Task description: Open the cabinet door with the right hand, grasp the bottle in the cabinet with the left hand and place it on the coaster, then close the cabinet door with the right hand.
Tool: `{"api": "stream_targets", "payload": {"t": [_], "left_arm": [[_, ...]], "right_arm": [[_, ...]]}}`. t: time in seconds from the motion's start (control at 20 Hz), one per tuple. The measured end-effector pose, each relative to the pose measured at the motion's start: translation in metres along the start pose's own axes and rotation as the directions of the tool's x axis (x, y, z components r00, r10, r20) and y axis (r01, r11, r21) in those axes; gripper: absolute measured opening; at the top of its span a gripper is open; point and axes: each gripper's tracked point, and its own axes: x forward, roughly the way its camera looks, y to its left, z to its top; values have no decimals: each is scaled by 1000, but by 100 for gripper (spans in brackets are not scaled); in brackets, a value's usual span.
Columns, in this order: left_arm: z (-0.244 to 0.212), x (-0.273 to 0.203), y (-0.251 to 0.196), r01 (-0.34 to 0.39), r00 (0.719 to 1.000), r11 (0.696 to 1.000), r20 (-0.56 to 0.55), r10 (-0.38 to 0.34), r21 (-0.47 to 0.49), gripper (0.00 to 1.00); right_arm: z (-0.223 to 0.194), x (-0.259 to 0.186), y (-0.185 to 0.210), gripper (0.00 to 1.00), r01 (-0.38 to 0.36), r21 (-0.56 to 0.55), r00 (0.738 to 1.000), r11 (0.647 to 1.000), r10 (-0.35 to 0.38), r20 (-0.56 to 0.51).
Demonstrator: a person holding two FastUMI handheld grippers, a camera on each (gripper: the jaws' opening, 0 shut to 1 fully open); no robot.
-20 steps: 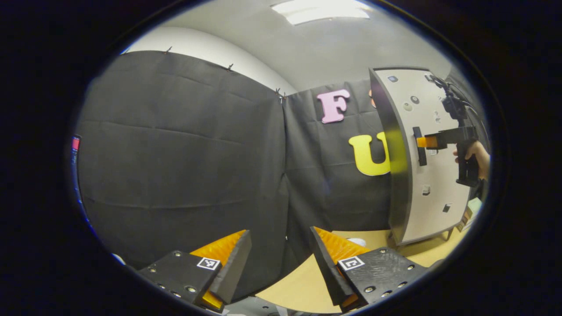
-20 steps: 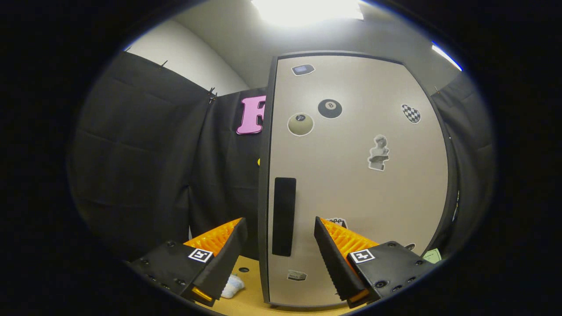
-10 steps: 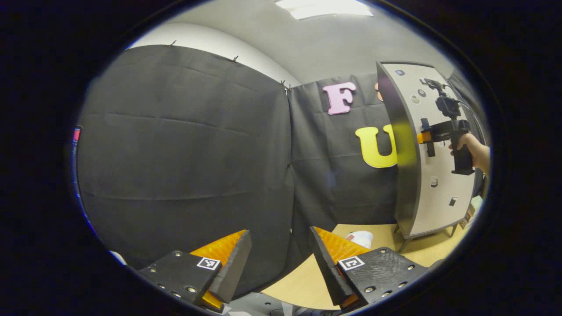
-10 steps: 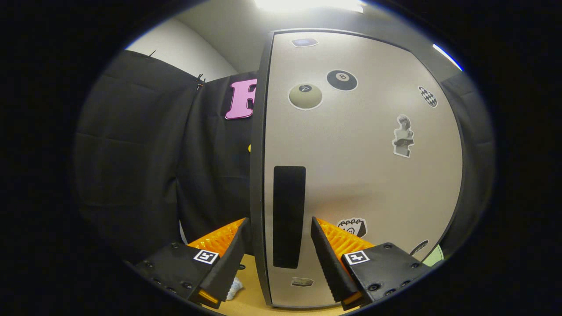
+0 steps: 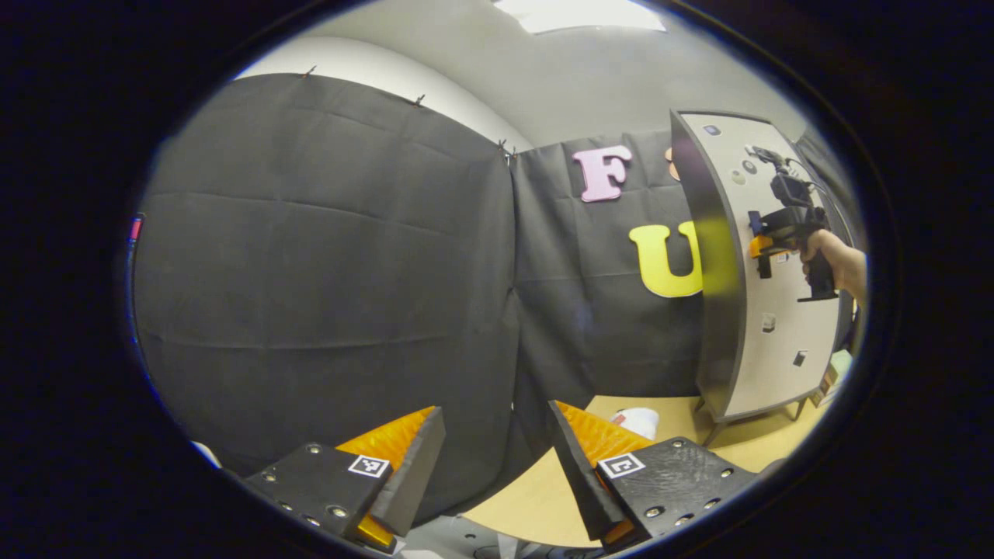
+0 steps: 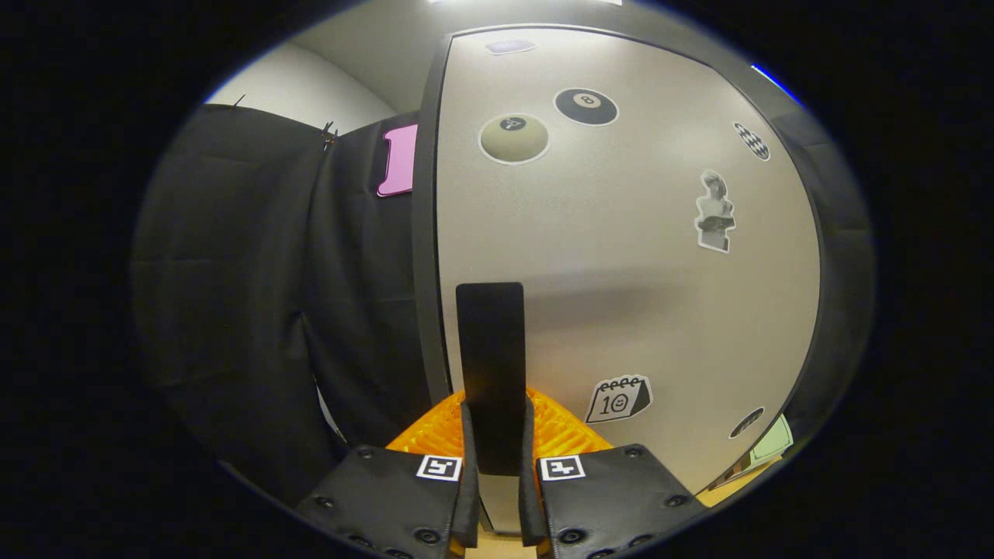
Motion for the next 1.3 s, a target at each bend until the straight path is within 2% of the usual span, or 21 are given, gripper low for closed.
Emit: {"api": "stream_targets", "payload": {"t": [0.05,0.4,0.45,0.5,0.55,0.75,0.85,0.9,0.95,1.0,1.05,1.1,1.2,1.3], "left_arm": [[1,-1,-1,8,1000,1000,4,-8,0,80],[26,-9,-18,95,995,995,30,-95,-1,80],[29,-12,-23,111,993,994,31,-111,0,82],[32,-14,-28,125,992,992,33,-125,2,80],[33,-15,-39,137,990,991,37,-137,6,82],[48,-13,-88,179,981,984,67,-180,16,80],[50,-19,-111,209,976,978,61,-209,16,84],[53,-22,-123,223,973,975,63,-224,17,82],[57,-28,-134,237,969,971,68,-237,21,84],[62,-33,-144,249,965,968,75,-250,26,80],[65,-38,-154,262,961,965,82,-263,32,82],[68,-41,-164,272,958,962,87,-274,36,80],[71,-48,-181,287,953,957,91,-290,42,82],[68,-52,-197,309,947,951,86,-311,34,80]], "right_arm": [[-3,4,-1,15,-10,-11,1000,1000,10,-5],[-5,-16,-4,15,-95,5,995,995,95,-34],[-5,-18,-5,15,-104,4,994,995,104,-34],[-5,-22,-5,15,-114,3,993,994,114,-36],[-6,-25,-6,15,-126,2,991,992,126,-37],[-7,-42,-6,15,-179,0,983,984,179,-33],[-8,-47,-8,15,-207,-6,978,978,207,-38],[-8,-48,-9,15,-222,1,974,975,222,-40],[-9,-50,-11,15,-237,5,971,972,237,-42],[-9,-52,-13,15,-250,10,967,968,250,-43],[-10,-54,-15,12,-264,11,963,965,264,-48],[-10,-56,-17,15,-276,20,960,961,277,-47],[-11,-60,-20,15,-308,27,950,951,309,-47],[-11,-65,-24,15,-334,32,941,942,335,-53]]}}
